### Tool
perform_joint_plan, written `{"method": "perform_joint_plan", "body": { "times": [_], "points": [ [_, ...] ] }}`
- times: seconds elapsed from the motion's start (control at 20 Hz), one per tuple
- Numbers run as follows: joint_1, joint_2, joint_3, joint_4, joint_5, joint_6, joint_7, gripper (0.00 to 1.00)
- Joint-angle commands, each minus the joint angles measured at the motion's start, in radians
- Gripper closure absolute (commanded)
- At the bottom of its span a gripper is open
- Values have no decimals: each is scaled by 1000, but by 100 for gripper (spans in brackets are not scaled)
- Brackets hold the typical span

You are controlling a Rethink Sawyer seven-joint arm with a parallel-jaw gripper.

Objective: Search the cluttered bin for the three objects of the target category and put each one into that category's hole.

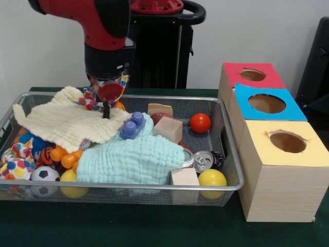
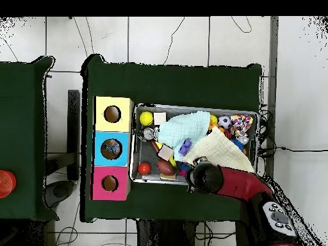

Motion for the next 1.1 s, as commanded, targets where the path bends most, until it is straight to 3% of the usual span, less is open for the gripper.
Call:
{"method": "perform_joint_plan", "body": {
  "times": [0.05, 0.15, 0.3, 0.55, 0.65, 0.8, 1.1],
  "points": [
    [-54, -47, 2, -23, 76, 109, 44, 0],
    [-76, -107, 33, -10, 90, 176, -11, 0],
    [-72, -110, 30, -22, 80, 195, -24, 0],
    [-144, -129, 63, -54, 30, 239, -139, 0],
    [-142, -107, 51, -75, 12, 223, -123, 0],
    [-119, -9, 19, -124, -22, 129, -55, 0],
    [-82, 65, -20, -136, -17, 63, 24, 0]
  ]
}}
